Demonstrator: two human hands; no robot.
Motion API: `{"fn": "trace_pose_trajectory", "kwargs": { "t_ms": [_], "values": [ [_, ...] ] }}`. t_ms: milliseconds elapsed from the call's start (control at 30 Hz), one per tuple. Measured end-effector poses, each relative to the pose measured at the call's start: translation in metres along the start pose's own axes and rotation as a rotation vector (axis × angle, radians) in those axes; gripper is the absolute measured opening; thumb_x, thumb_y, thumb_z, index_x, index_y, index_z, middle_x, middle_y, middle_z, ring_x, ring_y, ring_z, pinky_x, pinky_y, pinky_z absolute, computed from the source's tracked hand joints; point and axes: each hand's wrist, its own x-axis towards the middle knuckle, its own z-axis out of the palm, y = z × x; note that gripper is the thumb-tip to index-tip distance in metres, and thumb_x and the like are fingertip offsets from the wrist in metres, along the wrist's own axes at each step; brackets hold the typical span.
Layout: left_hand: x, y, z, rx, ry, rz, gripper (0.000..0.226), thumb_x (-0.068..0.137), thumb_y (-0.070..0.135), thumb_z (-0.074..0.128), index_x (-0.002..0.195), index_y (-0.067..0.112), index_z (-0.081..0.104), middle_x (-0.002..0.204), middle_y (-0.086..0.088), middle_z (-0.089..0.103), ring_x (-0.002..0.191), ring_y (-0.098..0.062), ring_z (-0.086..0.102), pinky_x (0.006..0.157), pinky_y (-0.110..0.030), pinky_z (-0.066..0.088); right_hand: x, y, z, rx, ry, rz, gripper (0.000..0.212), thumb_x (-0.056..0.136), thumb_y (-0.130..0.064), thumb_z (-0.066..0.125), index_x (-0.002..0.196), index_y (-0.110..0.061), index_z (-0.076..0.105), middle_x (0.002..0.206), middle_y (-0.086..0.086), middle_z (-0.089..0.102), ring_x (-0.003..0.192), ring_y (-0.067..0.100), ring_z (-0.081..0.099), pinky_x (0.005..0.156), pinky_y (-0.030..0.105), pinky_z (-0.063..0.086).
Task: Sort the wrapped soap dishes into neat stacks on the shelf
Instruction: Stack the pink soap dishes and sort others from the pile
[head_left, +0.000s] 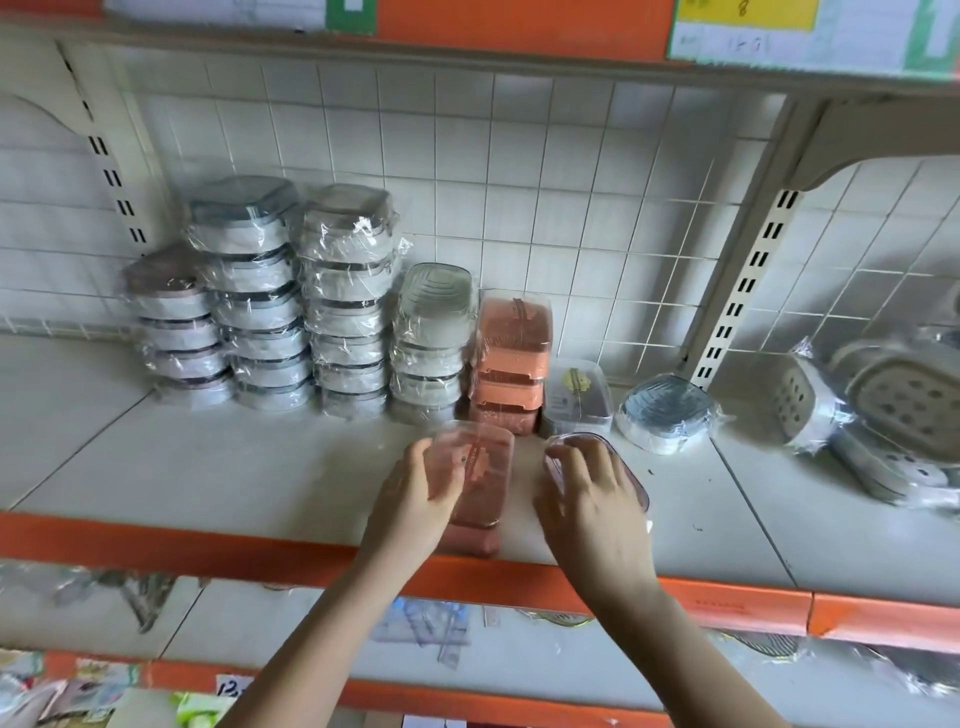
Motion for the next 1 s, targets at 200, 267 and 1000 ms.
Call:
{"fn": "trace_pose_trajectory", "kwargs": {
  "t_ms": [200, 267, 1000],
  "values": [
    [-0.004, -0.016, -0.010, -0.144, -0.141, -0.037, 0.045, 0.090, 0.039, 0.056, 0.127, 0.015, 0.050, 0.124, -0.001, 0.059, 0.115, -0.016, 0.054, 0.097, -0.033, 0.042, -0.018, -0.036, 0.017, 0.361, -0.319, 0.042, 0.075, 0.081, -0.061, 0.038, 0.135, -0.008, 0.039, 0.125, 0.008, 0.046, 0.119, 0.025, 0.044, 0.099, 0.024, 0.032],
    [-0.006, -0.018, -0.012, -0.168, -0.172, -0.037, 0.044, 0.091, 0.039, 0.056, 0.129, 0.019, 0.049, 0.126, 0.006, 0.056, 0.117, -0.011, 0.052, 0.099, -0.031, 0.040, -0.021, -0.038, 0.023, 0.421, -0.349, 0.093, 0.089, 0.076, -0.068, 0.040, 0.143, -0.009, 0.029, 0.131, 0.007, 0.043, 0.125, 0.021, 0.039, 0.101, 0.018, 0.027],
    [-0.002, 0.053, -0.023, -0.354, 0.041, 0.355, 0.073, 0.076, 0.039, 0.069, 0.138, 0.018, 0.036, 0.136, 0.004, 0.041, 0.131, -0.005, 0.036, 0.106, -0.014, 0.027, 0.021, -0.007, -0.008, 0.718, -0.045, -0.044, 0.089, 0.081, -0.045, 0.069, 0.148, -0.016, 0.018, 0.146, 0.004, 0.041, 0.134, 0.017, 0.043, 0.105, 0.043, 0.042]
  ]
}}
